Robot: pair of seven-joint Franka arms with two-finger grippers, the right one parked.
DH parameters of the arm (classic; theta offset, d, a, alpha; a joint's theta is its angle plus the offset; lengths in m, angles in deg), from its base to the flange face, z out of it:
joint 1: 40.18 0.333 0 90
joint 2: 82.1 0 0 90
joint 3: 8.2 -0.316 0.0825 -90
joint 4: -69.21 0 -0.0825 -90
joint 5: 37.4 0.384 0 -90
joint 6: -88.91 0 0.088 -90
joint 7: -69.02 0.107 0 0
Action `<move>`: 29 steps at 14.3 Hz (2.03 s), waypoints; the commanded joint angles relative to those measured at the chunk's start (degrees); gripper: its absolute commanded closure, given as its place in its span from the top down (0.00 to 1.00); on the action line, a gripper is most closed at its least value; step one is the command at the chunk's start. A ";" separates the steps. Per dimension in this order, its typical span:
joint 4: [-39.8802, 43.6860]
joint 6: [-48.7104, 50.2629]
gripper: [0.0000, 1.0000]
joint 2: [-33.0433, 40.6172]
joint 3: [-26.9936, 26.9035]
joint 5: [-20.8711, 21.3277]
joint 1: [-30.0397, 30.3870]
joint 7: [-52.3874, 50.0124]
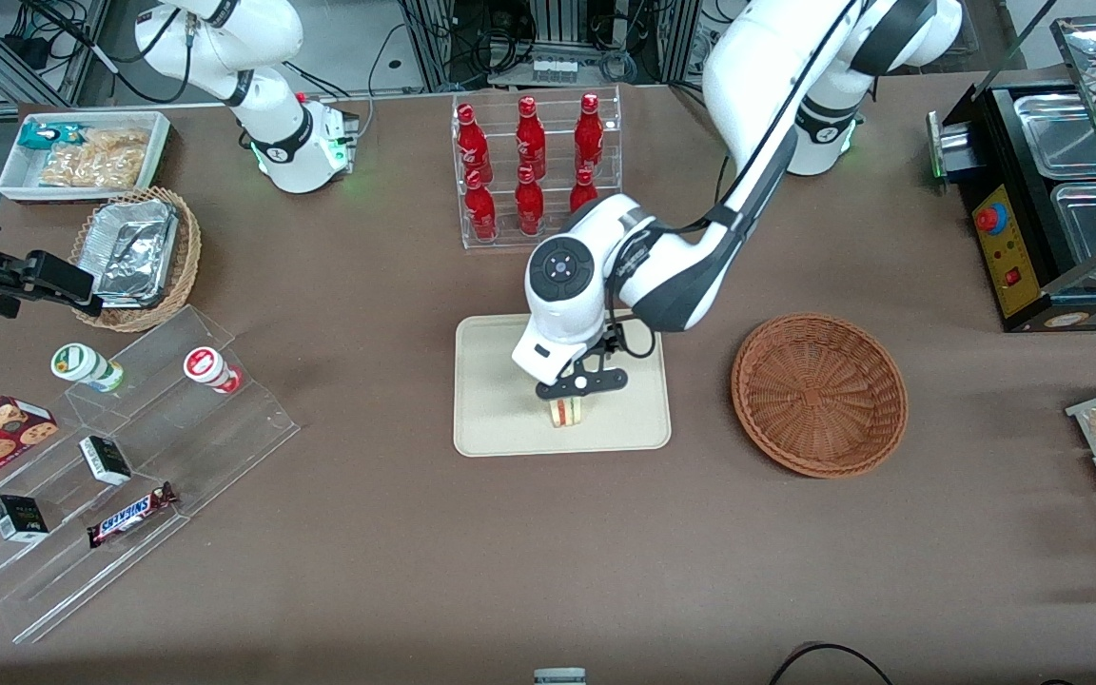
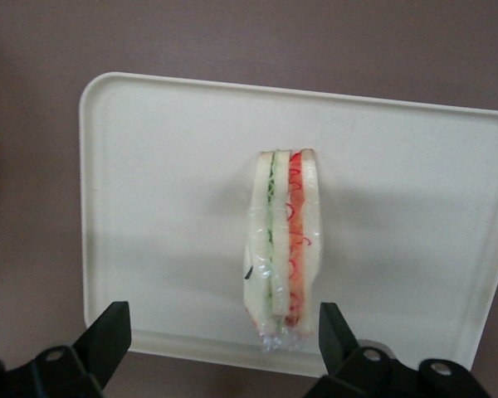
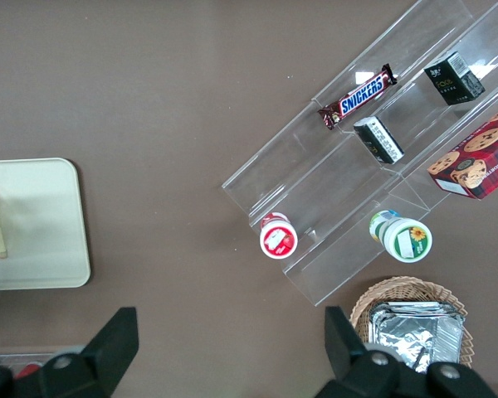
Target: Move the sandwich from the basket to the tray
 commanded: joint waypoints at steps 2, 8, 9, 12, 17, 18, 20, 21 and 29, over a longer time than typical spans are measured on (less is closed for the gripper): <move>-2.37 4.39 1.00 5.38 -3.70 0.44 2.05 -3.68; -7.28 7.91 1.00 11.61 -3.80 -1.57 11.81 5.35; -9.47 8.00 1.00 13.54 -3.71 -2.37 13.91 8.77; -15.36 8.09 1.00 19.87 -3.80 -4.74 19.80 18.61; -19.16 13.52 1.00 28.22 -3.71 -4.92 26.92 33.47; -19.16 15.80 1.00 30.24 -2.75 -4.84 29.72 36.89; -18.64 19.32 1.00 32.79 1.98 -4.84 36.92 43.31; -18.63 20.12 1.00 34.29 2.26 -4.83 38.18 45.52; -15.91 21.98 1.00 38.52 -1.33 -4.31 38.54 49.14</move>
